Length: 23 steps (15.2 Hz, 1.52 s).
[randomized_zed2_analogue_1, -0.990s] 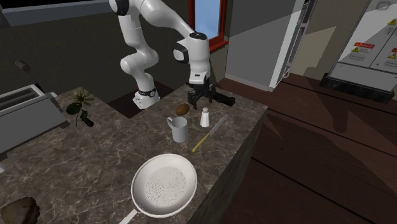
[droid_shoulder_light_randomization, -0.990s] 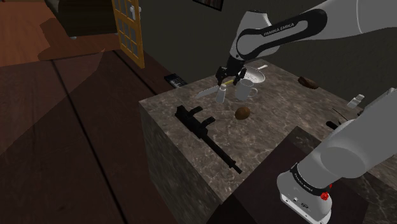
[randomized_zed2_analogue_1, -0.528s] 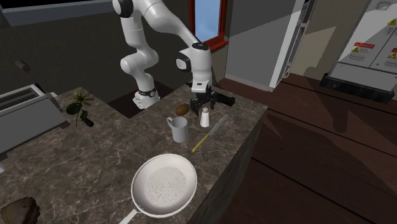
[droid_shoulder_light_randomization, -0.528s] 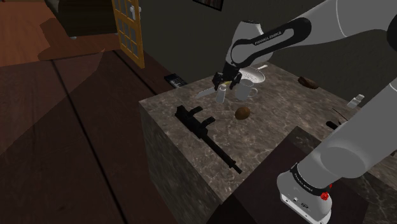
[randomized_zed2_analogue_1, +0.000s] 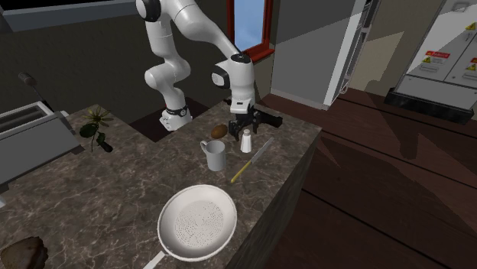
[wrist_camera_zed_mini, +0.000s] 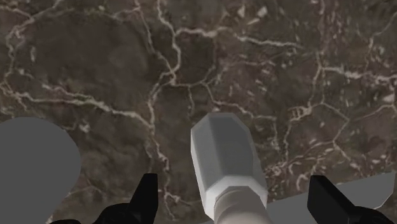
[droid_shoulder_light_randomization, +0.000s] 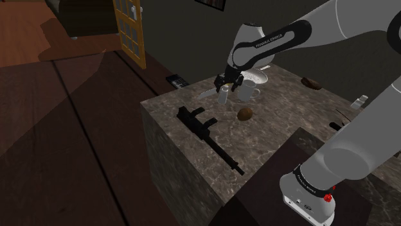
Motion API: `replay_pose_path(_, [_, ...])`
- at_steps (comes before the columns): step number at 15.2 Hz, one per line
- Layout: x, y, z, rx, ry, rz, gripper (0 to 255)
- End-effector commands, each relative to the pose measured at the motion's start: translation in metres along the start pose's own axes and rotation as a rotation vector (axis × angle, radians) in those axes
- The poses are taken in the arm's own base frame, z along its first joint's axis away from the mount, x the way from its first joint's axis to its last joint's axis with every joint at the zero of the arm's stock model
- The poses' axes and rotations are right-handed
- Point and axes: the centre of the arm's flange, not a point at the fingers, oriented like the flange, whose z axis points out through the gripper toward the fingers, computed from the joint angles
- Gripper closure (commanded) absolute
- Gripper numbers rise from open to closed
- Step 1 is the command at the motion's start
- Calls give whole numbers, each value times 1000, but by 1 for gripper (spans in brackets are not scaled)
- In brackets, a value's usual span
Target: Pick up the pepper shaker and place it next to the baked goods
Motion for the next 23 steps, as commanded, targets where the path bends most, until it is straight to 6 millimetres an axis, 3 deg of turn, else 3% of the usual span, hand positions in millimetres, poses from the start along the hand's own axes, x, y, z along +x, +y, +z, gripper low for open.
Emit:
replay_pose_path(1, [0, 0, 0, 0, 0, 0, 0])
replay_pose_path(2, [0, 0, 0, 0, 0, 0, 255])
replay_pose_path(11, [0, 0, 0, 0, 0, 0, 255])
replay_pose_path(23, [5, -3, -63, 0, 0, 0, 255])
